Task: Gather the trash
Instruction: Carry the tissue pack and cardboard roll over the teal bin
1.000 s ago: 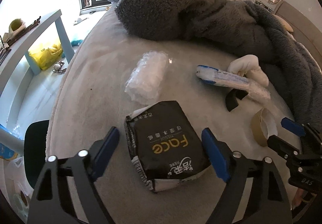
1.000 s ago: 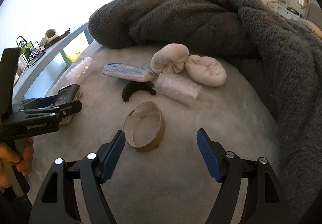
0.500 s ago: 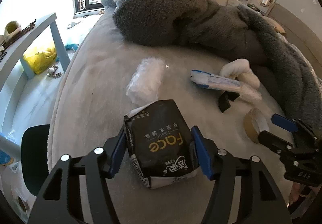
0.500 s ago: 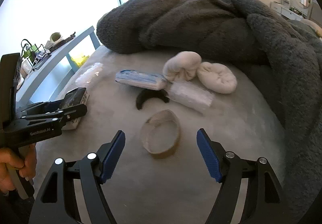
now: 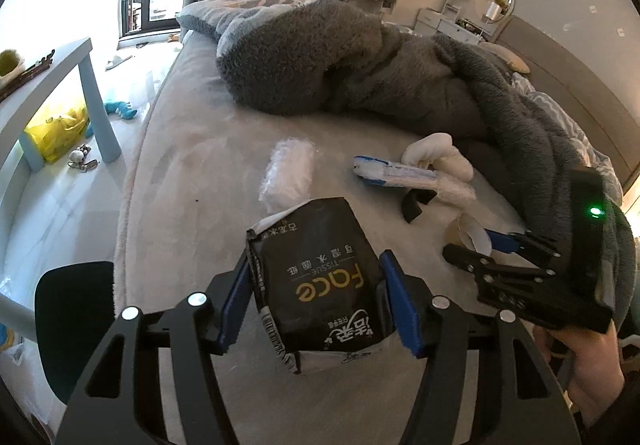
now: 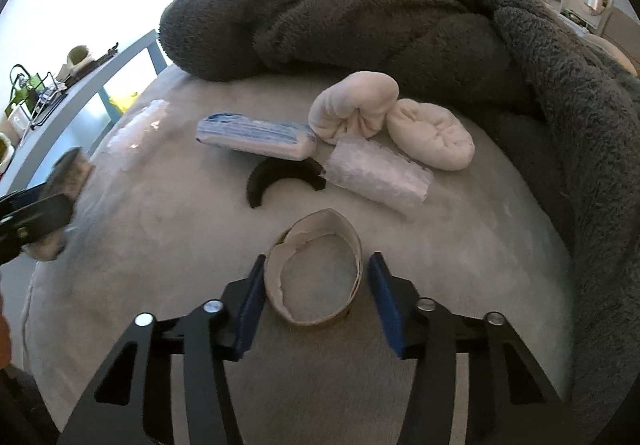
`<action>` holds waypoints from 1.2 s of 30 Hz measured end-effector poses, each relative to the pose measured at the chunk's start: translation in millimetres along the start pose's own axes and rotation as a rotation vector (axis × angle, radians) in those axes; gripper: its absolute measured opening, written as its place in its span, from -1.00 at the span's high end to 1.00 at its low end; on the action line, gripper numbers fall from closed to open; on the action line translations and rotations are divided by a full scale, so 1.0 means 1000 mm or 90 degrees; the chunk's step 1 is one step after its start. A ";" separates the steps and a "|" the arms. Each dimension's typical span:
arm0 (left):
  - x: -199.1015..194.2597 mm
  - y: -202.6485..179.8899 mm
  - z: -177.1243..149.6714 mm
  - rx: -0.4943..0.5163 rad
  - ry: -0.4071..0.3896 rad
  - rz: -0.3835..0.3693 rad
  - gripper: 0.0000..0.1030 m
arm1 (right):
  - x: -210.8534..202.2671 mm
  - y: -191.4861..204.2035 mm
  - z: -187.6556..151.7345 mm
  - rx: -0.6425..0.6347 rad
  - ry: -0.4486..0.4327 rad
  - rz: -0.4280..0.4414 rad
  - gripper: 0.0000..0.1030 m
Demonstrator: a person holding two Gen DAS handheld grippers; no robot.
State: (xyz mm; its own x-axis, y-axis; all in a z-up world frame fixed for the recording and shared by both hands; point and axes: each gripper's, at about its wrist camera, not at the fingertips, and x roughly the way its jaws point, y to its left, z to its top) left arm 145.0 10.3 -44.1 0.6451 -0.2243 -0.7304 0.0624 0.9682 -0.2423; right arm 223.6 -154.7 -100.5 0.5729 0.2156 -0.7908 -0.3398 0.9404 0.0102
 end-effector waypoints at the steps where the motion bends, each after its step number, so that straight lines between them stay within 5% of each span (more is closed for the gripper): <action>1: -0.003 0.002 -0.001 0.001 -0.002 0.000 -0.25 | 0.000 0.000 0.000 0.003 -0.002 -0.003 0.16; 36: -0.070 0.148 -0.024 -0.068 -0.031 0.086 -0.25 | -0.013 0.169 0.047 -0.079 -0.049 0.134 0.18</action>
State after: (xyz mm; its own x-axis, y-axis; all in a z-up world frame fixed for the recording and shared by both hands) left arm 91.1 166.8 -44.3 0.6779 -0.0847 -0.7302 -0.1071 0.9714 -0.2121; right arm 193.7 13.4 -60.1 0.5328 0.4270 -0.7306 -0.5437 0.8343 0.0911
